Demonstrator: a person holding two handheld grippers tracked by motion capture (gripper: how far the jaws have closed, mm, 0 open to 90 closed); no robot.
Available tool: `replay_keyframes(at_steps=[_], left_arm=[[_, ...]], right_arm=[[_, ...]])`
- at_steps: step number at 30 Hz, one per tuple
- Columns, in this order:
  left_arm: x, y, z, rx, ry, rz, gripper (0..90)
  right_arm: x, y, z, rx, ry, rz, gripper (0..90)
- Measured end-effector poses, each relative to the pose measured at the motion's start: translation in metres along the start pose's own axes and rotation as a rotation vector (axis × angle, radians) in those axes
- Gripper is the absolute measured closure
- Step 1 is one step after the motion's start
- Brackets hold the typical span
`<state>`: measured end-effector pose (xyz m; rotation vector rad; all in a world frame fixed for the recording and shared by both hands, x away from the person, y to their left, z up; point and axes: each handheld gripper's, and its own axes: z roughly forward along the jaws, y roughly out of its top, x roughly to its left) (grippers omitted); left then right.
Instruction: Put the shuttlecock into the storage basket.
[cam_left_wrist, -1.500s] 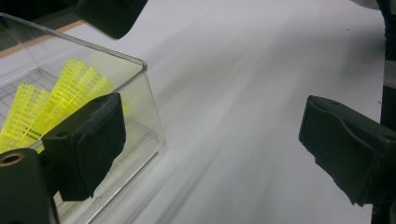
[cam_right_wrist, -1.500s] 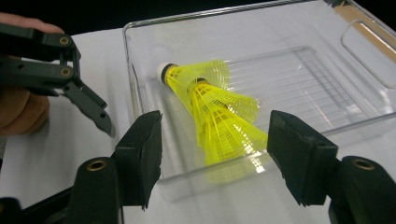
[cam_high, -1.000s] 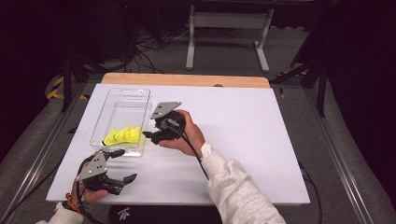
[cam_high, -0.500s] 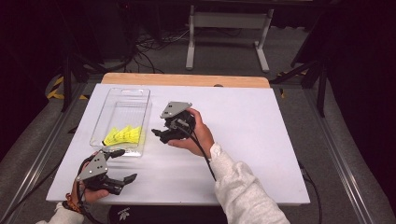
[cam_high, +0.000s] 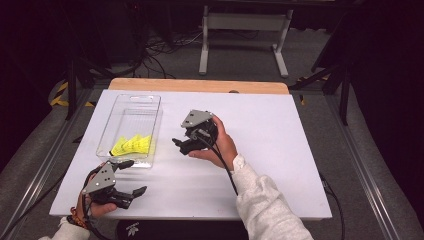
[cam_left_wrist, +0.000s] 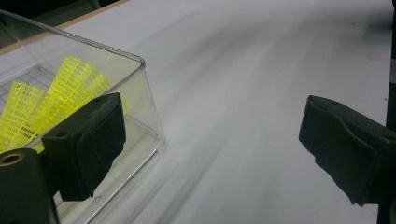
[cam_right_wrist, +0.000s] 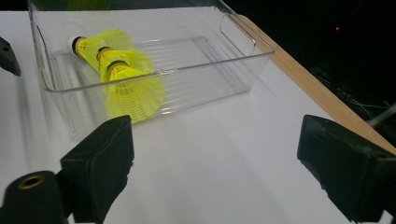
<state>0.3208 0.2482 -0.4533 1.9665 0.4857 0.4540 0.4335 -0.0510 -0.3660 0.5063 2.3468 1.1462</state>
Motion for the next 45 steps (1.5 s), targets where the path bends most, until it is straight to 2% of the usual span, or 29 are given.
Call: replay_keyframes(at_steps=[3, 5, 8, 11, 16, 21, 45], left_arm=[[0.0, 0.0, 0.0, 0.002, -0.001, 0.002, 8.2], [0.0, 0.0, 0.0, 0.003, -0.001, 0.002, 8.1], [0.0, 0.0, 0.0, 0.001, -0.001, 0.001, 8.1], [-0.001, 0.0, 0.001, 0.001, -0.001, 0.0, 8.1], [-0.001, 0.0, 0.001, 0.001, 0.0, 0.0, 8.1], [-0.001, 0.0, 0.001, 0.0, 0.0, 0.003, 8.1], [-0.002, 0.0, 0.003, 0.006, 0.004, 0.005, 8.1]], right_arm=[[-0.003, -0.007, -0.004, -0.021, -0.013, 0.018, 8.1], [-0.003, -0.009, -0.004, -0.017, -0.024, 0.018, 7.0], [-0.002, -0.015, -0.006, -0.029, -0.008, 0.013, 4.3], [0.001, -0.02, -0.006, -0.02, -0.051, -0.005, 4.4], [0.003, -0.026, -0.009, -0.033, -0.073, -0.023, 4.4], [0.006, -0.033, -0.013, -0.051, -0.119, -0.03, 5.1], [0.002, -0.05, -0.041, -0.102, -0.204, -0.025, 5.5]])
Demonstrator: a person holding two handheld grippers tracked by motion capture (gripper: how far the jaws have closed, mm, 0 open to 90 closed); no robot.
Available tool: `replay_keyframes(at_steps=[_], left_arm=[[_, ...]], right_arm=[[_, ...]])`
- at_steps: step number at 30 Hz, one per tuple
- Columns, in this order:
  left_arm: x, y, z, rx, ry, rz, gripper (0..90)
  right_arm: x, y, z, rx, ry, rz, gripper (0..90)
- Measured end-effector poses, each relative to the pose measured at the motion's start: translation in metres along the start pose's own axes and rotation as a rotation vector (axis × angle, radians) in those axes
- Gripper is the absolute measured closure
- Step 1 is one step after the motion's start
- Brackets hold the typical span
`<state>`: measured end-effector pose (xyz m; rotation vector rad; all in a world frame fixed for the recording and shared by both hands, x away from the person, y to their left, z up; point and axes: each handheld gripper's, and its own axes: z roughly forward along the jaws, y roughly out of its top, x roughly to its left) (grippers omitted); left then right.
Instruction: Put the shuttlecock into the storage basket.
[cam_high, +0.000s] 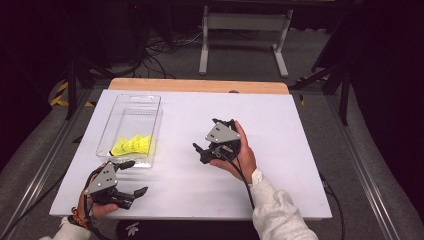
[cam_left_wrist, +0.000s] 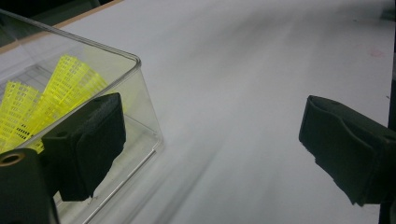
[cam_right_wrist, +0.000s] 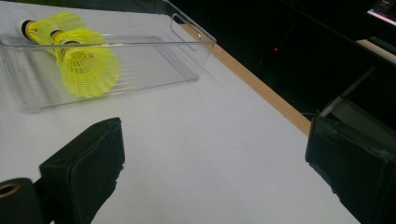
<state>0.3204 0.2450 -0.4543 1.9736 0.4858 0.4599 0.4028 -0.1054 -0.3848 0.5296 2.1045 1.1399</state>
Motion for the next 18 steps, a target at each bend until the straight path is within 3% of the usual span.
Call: replay_keyframes(at_steps=[18], left_arm=[[-0.001, 0.0, 0.0, 0.002, 0.003, 0.002, 8.0]], right_arm=[[-0.007, -0.014, -0.02, 0.003, -0.054, -0.017, 5.5]])
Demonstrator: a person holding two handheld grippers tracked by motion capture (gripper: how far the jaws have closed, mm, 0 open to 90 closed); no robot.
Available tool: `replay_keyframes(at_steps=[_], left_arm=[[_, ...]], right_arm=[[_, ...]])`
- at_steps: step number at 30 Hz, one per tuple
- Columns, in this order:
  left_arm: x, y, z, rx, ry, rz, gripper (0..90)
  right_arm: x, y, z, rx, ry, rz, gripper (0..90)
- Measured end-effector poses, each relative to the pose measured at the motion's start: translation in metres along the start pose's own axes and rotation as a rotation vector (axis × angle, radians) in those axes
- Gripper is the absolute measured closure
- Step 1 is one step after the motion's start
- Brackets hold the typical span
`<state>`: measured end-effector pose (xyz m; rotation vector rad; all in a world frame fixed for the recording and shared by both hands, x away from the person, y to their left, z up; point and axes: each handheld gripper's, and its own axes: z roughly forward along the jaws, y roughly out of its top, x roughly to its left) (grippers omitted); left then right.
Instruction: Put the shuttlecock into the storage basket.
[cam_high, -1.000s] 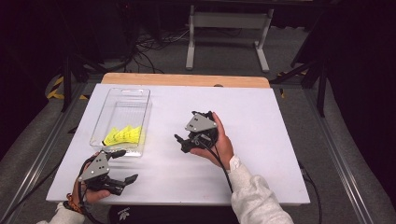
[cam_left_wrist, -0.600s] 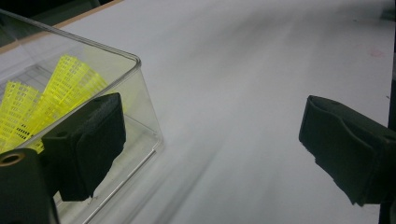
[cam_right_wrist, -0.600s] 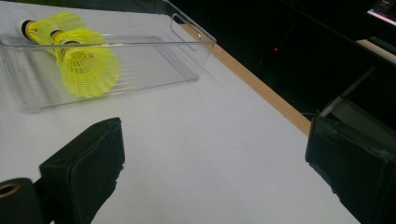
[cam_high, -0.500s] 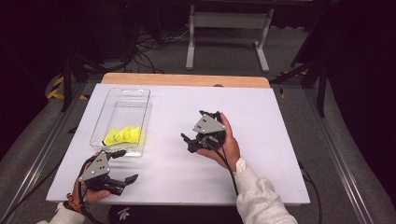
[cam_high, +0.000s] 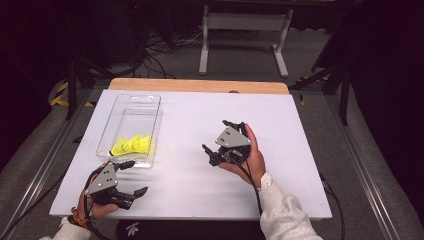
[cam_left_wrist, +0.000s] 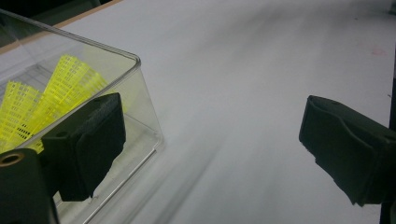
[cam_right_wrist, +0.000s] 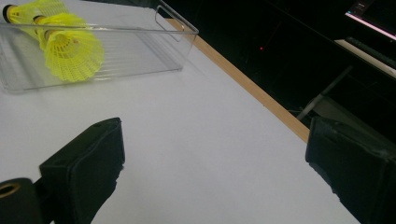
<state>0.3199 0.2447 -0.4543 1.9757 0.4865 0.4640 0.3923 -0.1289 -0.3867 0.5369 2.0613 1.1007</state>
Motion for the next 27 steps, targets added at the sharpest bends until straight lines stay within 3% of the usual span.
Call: replay_keyframes(at_steps=[14, 27], left_arm=[[-0.001, 0.001, -0.002, -0.011, 0.008, 0.002, 7.9], [-0.001, 0.016, 0.003, -0.073, 0.065, 0.028, 5.1]], right_arm=[[-0.002, -0.013, -0.024, 0.001, -0.04, -0.022, 5.5], [-0.004, -0.029, -0.045, 0.0, -0.052, -0.027, 5.5]])
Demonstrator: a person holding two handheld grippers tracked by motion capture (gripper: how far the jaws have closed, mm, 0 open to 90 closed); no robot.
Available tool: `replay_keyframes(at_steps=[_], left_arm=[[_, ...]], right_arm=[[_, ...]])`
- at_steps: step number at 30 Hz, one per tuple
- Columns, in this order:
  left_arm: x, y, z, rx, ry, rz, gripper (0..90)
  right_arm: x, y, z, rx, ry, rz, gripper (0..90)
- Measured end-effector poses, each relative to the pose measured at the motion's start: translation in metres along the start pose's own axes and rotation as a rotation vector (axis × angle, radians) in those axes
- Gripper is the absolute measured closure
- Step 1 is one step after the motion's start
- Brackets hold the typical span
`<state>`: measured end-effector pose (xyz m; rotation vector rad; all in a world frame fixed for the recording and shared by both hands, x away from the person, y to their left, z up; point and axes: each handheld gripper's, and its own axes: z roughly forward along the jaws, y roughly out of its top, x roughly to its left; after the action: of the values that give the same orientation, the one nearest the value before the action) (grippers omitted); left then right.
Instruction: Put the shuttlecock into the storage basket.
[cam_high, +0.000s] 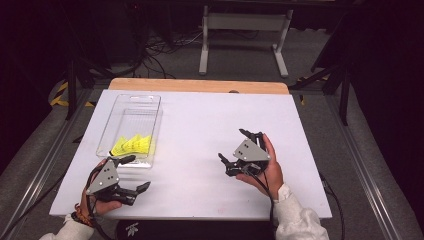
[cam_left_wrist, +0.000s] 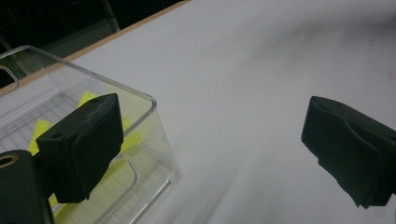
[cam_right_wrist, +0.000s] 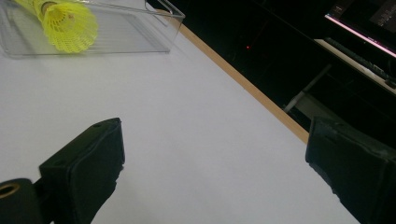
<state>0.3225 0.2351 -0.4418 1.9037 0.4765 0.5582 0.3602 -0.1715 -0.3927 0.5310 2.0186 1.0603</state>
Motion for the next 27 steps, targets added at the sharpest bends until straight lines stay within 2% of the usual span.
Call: replay_keyframes(at_steps=[1, 4, 6, 10, 16, 21, 22, 27], left_arm=[[0.0, 0.002, 0.001, -0.005, 0.016, 0.006, 4.6], [0.001, 0.004, 0.002, -0.027, 0.031, -0.003, 4.5], [0.002, 0.004, 0.003, -0.024, 0.041, 0.0, 4.5], [0.003, 0.005, 0.004, -0.035, 0.044, -0.011, 4.5], [0.004, 0.006, 0.005, -0.041, 0.057, 0.004, 3.9], [0.005, 0.006, 0.008, -0.047, 0.049, -0.001, 3.3], [0.005, 0.007, 0.008, -0.045, 0.058, 0.009, 3.2], [0.003, 0.007, 0.008, -0.05, 0.062, 0.005, 3.2]], right_arm=[[0.0, -0.004, -0.005, -0.009, 0.0, 0.005, 5.5], [0.0, -0.008, -0.009, -0.008, -0.001, 0.006, 5.5], [0.0, -0.013, -0.013, -0.01, -0.004, 0.006, 5.5], [0.001, -0.021, -0.021, -0.016, -0.004, 0.014, 4.6], [0.001, -0.032, -0.033, -0.022, 0.001, 0.026, 4.5], [0.002, -0.038, -0.039, -0.018, 0.003, 0.032, 4.5], [0.003, -0.041, -0.042, -0.021, 0.015, 0.038, 4.6], [0.005, -0.046, -0.046, -0.023, 0.026, 0.037, 4.5]])
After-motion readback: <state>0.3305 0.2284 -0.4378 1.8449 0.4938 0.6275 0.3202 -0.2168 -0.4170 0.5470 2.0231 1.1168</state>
